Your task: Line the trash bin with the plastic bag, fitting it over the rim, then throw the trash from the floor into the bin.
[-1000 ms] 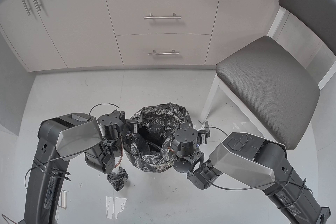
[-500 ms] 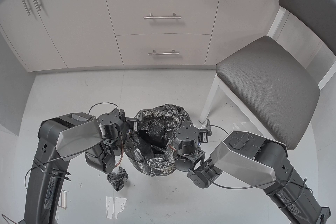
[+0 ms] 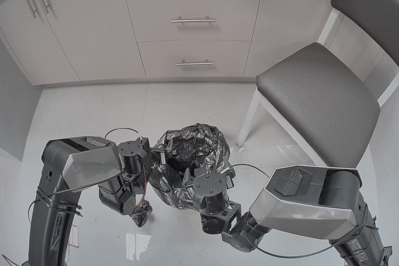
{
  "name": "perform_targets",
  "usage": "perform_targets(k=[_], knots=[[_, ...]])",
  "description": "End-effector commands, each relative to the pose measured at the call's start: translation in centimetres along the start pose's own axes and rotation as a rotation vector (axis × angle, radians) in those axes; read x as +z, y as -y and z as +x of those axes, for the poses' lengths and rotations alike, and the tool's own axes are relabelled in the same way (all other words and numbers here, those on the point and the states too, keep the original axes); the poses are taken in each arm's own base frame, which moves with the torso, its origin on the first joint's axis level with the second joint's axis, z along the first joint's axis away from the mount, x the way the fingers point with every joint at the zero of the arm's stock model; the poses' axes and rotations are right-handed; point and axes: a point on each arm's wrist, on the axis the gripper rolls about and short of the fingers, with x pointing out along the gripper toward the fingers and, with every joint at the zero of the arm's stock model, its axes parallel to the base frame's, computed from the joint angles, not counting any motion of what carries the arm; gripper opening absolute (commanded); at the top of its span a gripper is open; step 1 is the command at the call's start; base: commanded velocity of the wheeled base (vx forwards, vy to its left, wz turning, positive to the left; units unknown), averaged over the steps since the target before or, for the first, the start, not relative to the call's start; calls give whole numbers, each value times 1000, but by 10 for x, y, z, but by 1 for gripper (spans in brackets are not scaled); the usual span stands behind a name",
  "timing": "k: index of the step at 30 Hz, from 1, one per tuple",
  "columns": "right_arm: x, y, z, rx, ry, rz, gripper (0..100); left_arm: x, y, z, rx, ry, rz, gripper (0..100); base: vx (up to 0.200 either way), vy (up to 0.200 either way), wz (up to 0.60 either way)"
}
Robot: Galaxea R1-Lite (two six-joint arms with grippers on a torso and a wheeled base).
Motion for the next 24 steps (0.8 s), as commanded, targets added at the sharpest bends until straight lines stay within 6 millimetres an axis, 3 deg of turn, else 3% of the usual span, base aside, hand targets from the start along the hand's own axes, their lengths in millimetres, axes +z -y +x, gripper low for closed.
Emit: perform_targets(k=[1, 6, 9, 17, 24], knots=[[7, -15, -31, 123, 34, -2, 100, 2, 2, -3, -8, -1, -2, 100, 0, 0, 0], [1, -32, -45, 386, 71, -28, 100, 2, 2, -2, -10, -1, -10, 100, 0, 0, 0], [-2, -40, -45, 459, 79, -37, 100, 0, 2, -2, -10, -4, -18, 100, 0, 0, 0], [-32, -58, -43, 537, 57, -70, 100, 0, 2, -1, -13, 0, -19, 100, 0, 0, 0], [-37, -68, -37, 556, 68, -63, 100, 0, 2, -1, -16, -3, -20, 100, 0, 0, 0]])
